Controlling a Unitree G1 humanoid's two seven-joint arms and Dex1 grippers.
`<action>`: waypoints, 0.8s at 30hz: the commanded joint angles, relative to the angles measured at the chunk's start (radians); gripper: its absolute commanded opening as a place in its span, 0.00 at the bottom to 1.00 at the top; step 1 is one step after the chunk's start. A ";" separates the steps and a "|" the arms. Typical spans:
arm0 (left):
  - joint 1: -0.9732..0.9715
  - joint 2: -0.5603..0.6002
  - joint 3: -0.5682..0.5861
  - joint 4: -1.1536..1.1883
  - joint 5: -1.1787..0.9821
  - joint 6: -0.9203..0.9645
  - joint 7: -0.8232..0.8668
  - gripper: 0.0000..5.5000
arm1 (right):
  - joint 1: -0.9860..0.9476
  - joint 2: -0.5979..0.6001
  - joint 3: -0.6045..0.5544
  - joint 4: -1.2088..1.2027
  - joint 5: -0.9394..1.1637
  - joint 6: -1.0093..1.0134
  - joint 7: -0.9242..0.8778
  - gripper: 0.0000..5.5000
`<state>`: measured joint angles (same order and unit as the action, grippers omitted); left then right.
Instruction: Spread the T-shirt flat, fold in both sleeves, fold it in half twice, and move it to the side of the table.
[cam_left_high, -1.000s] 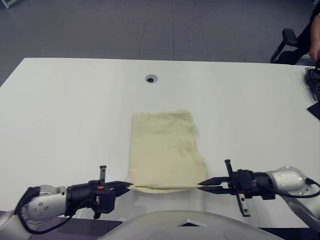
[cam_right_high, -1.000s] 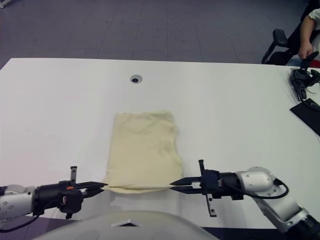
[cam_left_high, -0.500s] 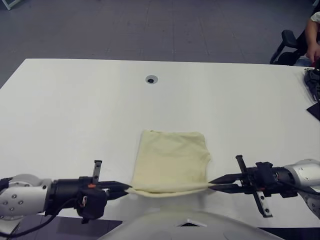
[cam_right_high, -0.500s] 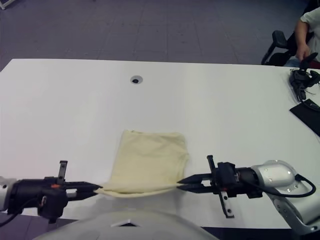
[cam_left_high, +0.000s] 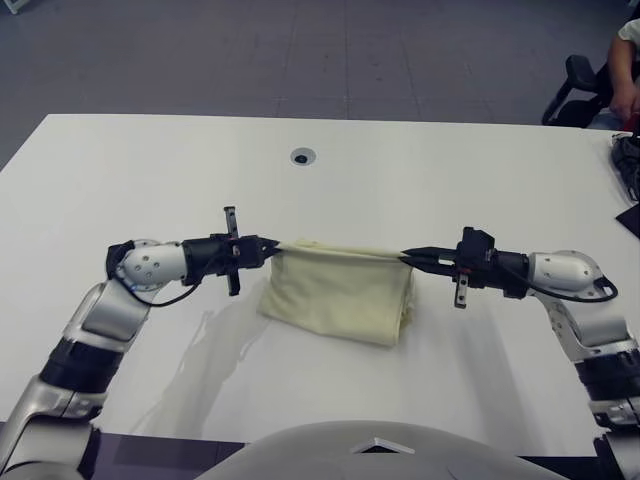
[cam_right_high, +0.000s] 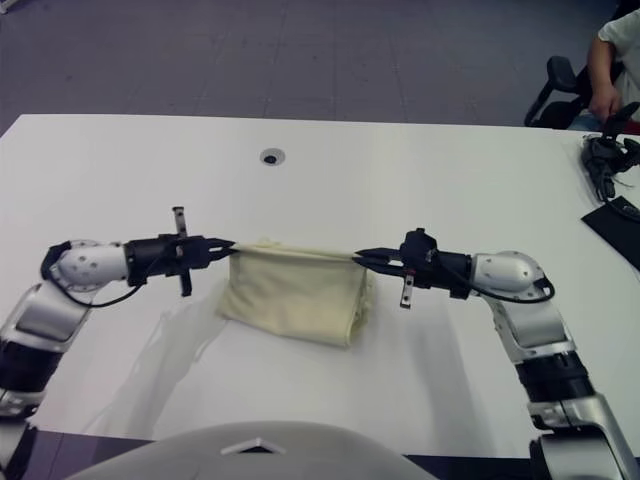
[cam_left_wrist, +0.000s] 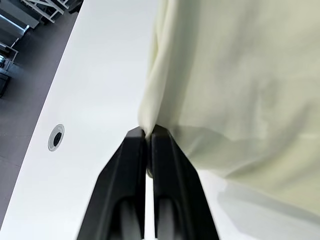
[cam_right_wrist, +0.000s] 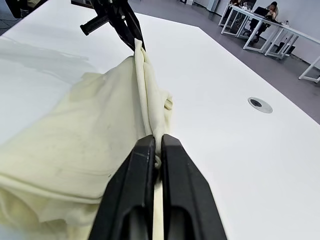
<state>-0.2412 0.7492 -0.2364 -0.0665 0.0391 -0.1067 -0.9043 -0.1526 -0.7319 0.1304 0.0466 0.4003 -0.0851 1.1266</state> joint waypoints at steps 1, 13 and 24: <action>-0.092 -0.082 -0.042 0.105 0.041 -0.036 0.025 0.00 | -0.039 0.025 -0.012 0.119 -0.045 -0.047 0.029 0.00; -0.130 -0.245 -0.014 0.194 0.027 0.003 0.147 0.15 | -0.007 0.047 -0.131 0.181 -0.030 -0.066 -0.003 0.15; -0.101 -0.372 0.097 0.219 -0.001 0.066 0.370 0.48 | -0.067 0.123 -0.121 0.128 -0.121 -0.131 -0.133 0.47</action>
<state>-0.3491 0.3957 -0.1843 0.1531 0.0447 -0.0605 -0.5927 -0.2018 -0.6372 -0.0269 0.2337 0.2975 -0.2107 0.9930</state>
